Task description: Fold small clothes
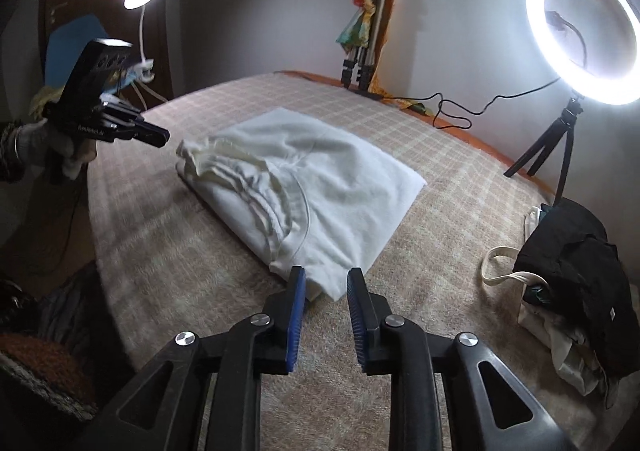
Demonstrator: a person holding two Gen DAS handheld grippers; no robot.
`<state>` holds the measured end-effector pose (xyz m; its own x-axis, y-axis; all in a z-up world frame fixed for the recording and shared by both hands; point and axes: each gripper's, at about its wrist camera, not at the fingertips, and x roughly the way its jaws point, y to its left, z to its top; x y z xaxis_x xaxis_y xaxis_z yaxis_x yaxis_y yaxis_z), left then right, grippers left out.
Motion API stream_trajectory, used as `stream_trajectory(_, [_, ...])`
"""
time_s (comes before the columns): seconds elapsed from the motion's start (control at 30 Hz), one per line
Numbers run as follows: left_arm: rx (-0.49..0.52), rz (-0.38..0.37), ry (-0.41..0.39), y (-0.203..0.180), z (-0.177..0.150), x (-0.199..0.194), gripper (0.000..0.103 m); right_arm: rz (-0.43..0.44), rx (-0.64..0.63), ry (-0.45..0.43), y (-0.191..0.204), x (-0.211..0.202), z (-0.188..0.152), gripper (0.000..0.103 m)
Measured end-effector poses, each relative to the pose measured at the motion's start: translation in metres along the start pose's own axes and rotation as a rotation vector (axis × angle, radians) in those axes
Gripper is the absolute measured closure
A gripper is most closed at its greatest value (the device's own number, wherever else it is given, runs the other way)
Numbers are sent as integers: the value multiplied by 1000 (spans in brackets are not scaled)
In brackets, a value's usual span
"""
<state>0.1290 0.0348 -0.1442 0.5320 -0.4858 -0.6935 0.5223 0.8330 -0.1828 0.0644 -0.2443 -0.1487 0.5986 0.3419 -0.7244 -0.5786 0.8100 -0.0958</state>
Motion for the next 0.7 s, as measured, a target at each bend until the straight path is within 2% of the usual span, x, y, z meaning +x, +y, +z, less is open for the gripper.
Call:
stream_trajectory(0.07, [30, -16, -20, -9, 9, 3, 89, 25, 39, -11, -3, 1, 5, 74])
stream_trajectory(0.13, [102, -5, 2, -24, 14, 14, 87, 37, 26, 13, 0, 9, 9, 70])
stream_trajectory(0.23, [219, 35, 47, -42, 13, 31, 66, 27, -41, 43, 16, 18, 7, 69])
stream_trajectory(0.53, [370, 92, 132, -50, 0, 50, 66, -45, -241, 110, 50, 44, -2, 68])
stream_trajectory(0.6, [391, 100, 136, -50, -2, 51, 66, -64, -248, 116, 50, 46, -1, 71])
stream_trajectory(0.7, [438, 129, 134, -51, -6, 53, 67, -69, -243, 115, 47, 46, 1, 82])
